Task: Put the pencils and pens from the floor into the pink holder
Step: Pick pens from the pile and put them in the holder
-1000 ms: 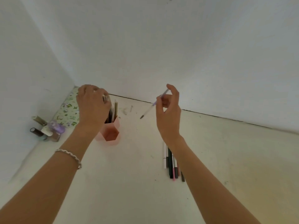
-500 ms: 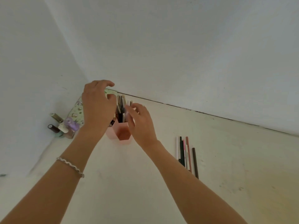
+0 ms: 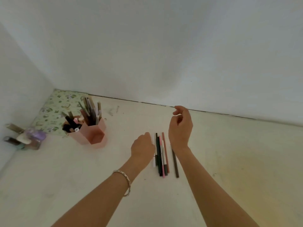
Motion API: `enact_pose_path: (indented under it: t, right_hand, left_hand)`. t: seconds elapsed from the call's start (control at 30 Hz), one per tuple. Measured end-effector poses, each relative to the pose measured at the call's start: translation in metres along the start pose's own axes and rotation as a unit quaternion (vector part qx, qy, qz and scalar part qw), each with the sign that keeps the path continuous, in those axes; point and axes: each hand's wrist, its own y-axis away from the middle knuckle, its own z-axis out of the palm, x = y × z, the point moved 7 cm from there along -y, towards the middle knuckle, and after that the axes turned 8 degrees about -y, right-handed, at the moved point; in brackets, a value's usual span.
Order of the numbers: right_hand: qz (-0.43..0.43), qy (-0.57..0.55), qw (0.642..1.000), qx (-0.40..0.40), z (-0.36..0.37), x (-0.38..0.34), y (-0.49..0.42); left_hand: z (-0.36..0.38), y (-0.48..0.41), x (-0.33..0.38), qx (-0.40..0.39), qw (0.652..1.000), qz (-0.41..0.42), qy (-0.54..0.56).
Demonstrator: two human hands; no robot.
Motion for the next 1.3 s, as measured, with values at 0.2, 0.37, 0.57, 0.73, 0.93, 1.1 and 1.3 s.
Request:
enact_pose_path:
  t: [0.2,0.37,0.57,0.73,0.93,1.1,1.3]
  right_hand:
    - [0.037,0.03,0.999,0.018,-0.049,0.031,0.002]
    - [0.072,0.049,0.996,0.015,-0.068,0.054,0.012]
    - [0.131,0.166,0.969,-0.127,-0.058,0.077,0.023]
    - [0.114,0.335,0.885,-0.304,-0.027,0.093,0.052]
    - [0.067,0.234,0.954,-0.174,-0.024,0.058,0.021]
    - [0.009,0.026,0.995,-0.092,0.01,-0.006,0.005]
    - [-0.064,-0.077,0.987,-0.125,0.066,-0.063,0.026]
  left_hand:
    - [0.021,-0.008,0.007,-0.007,0.999,-0.022,0.026]
    - [0.022,-0.012,0.007,-0.032,0.996,-0.044,0.069]
    - [-0.043,-0.028,0.008,0.09,0.97,-0.013,0.227]
    - [-0.082,-0.02,0.016,0.155,0.956,0.031,0.249]
    - [-0.168,0.006,-0.026,0.345,0.91,0.075,0.216]
    - [-0.23,0.028,-0.094,0.463,0.877,0.029,0.123]
    - [-0.211,0.014,-0.127,0.391,0.919,-0.028,-0.037]
